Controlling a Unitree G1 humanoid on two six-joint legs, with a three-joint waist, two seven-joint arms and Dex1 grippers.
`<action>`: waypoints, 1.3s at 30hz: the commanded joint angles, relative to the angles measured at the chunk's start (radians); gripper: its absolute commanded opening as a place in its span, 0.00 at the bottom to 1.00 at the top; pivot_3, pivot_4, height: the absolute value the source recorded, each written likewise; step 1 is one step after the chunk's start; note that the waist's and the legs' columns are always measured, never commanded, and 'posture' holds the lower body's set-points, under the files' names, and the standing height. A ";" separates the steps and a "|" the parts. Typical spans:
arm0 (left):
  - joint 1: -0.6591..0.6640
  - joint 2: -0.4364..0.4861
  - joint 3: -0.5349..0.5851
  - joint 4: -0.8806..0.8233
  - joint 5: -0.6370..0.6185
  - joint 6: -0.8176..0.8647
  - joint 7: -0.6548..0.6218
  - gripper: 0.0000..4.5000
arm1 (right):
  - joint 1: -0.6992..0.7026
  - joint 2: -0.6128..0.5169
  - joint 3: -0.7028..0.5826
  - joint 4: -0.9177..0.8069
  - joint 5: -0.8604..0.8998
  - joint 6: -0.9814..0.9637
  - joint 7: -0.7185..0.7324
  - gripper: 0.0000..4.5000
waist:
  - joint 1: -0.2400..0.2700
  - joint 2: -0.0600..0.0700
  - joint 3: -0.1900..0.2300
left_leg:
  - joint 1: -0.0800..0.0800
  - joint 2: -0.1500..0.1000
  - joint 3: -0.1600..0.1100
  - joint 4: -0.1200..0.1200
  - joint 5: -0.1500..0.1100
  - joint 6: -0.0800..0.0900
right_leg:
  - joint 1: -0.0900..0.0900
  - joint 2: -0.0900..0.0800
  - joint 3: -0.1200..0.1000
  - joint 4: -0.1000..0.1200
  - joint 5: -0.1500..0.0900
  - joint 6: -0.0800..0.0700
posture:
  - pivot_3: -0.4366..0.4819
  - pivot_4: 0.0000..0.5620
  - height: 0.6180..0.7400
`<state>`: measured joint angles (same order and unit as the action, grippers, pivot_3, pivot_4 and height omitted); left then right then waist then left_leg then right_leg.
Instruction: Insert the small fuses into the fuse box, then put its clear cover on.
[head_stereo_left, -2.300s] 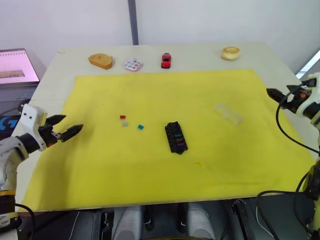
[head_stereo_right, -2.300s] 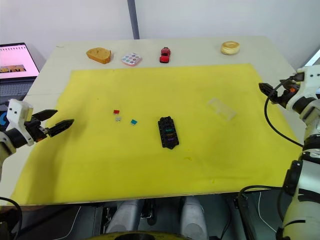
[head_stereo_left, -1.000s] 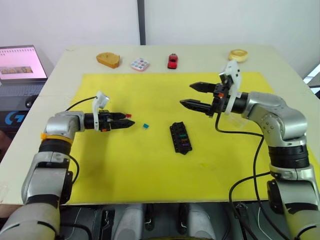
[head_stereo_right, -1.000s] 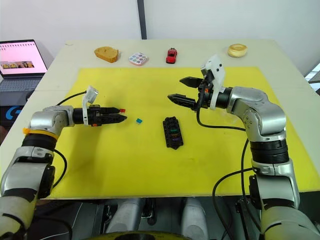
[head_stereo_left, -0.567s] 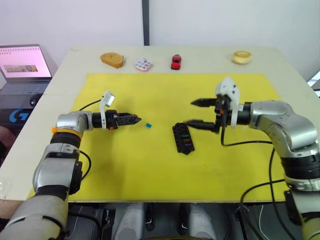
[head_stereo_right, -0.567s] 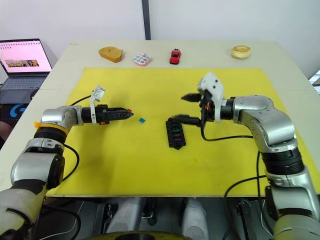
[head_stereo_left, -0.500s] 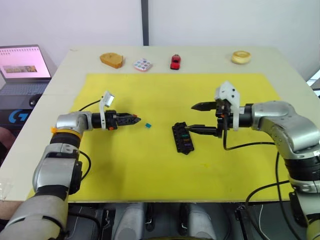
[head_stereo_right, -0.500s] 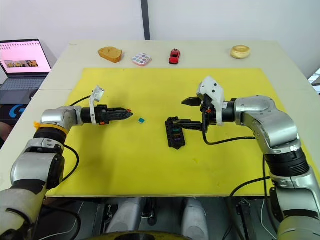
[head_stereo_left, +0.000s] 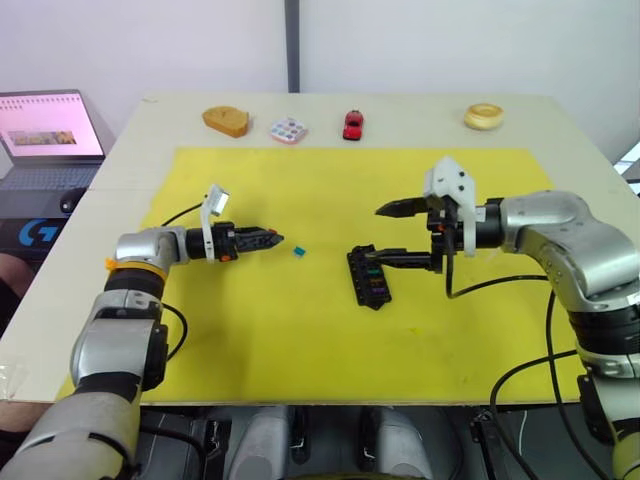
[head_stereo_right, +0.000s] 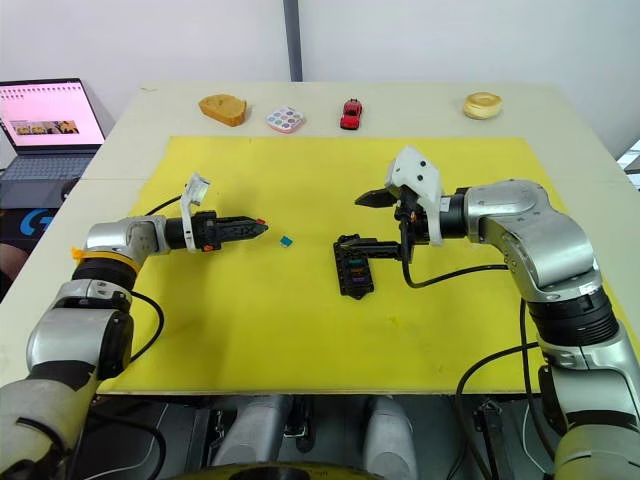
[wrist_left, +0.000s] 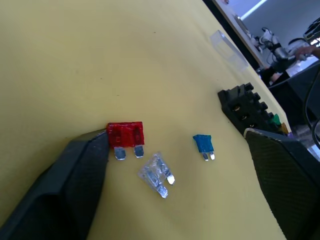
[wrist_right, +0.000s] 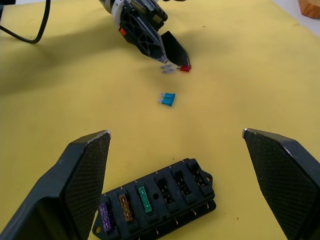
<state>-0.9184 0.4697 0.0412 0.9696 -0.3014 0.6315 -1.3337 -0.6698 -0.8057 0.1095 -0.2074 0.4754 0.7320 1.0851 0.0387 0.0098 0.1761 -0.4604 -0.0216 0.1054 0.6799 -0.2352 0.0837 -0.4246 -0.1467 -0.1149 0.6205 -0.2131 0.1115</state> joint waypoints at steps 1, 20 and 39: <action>0.047 -0.050 -0.014 0.075 0.029 0.021 0.047 0.59 | -0.020 -0.002 -0.019 -0.024 0.001 -0.001 -0.009 1.00 | 0.000 0.000 0.000 | 0.000 -0.001 0.000 0.000 0.000 0.001 | 0.000 -0.001 0.000 0.000 0.000 0.000 | 0.48 0.27 1.00; 0.175 0.041 0.098 -0.236 -0.108 0.195 0.058 0.01 | 0.013 0.025 -0.025 -0.023 -0.029 -0.030 -0.058 1.00 | -0.036 0.001 -0.001 | -0.001 -0.003 0.001 -0.001 -0.001 0.002 | 0.000 -0.003 -0.001 -0.001 0.000 0.001 | 0.48 0.27 1.00; 0.446 0.085 0.281 -0.843 -0.426 0.467 0.285 0.01 | -0.018 0.079 -0.032 -0.016 0.035 0.036 -0.026 1.00 | -0.051 0.001 0.000 | -0.001 -0.003 0.001 -0.002 -0.002 0.000 | -0.001 -0.004 -0.001 0.002 -0.002 0.004 | 0.48 0.27 1.00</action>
<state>-0.4796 0.5551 0.2991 0.1807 -0.6835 1.0855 -1.0591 -0.6562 -0.7405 0.1107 -0.1953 0.4614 0.7344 1.0601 -0.0121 0.0105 0.1759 -0.4618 -0.0243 0.1064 0.6782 -0.2370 0.0839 -0.4256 -0.1502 -0.1160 0.6222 -0.2151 0.1156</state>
